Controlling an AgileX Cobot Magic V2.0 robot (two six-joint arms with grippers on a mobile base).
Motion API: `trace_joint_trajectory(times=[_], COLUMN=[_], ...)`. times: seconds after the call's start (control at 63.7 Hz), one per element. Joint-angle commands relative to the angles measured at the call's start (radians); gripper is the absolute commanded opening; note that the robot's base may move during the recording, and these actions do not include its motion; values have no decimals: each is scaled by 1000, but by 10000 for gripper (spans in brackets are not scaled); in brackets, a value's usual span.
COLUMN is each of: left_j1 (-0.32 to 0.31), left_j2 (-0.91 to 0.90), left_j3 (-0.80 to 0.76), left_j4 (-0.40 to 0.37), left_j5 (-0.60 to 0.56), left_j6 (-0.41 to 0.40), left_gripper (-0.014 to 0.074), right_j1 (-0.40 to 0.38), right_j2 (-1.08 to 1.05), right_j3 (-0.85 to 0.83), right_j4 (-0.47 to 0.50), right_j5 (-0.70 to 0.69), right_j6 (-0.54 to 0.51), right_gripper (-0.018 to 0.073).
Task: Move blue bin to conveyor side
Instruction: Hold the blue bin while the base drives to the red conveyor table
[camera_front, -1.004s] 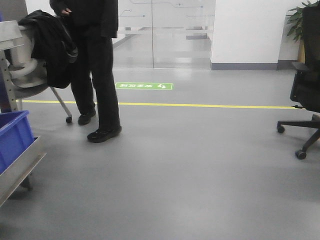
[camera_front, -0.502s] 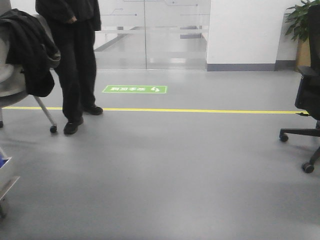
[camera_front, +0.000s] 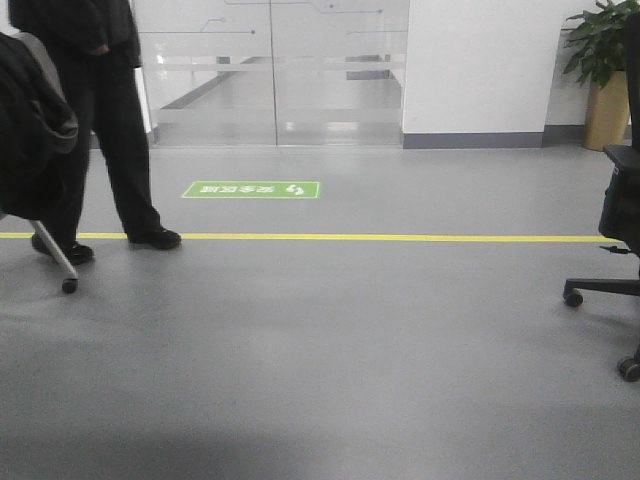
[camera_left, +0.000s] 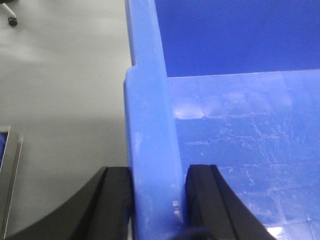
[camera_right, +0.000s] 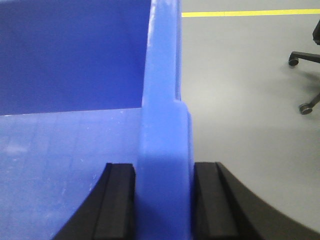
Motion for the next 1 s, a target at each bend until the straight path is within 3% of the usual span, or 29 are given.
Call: trace_joint_trajectory(times=[0.0,0.988], left_j1=[3,3], left_j2=[-21,-21], left_j3=[-15,-15], left_j4=[2,2], left_j5=[-82,-82], left_j6=[8,8], left_gripper=[-16,-16], right_j1=[-2,-2], right_j2=[-24,-22], right_j3=[-14,-14], right_j4=[-38,-38], right_j5=[-111,-112], right_j6=[-14,-14], right_gripper=[-78,-78])
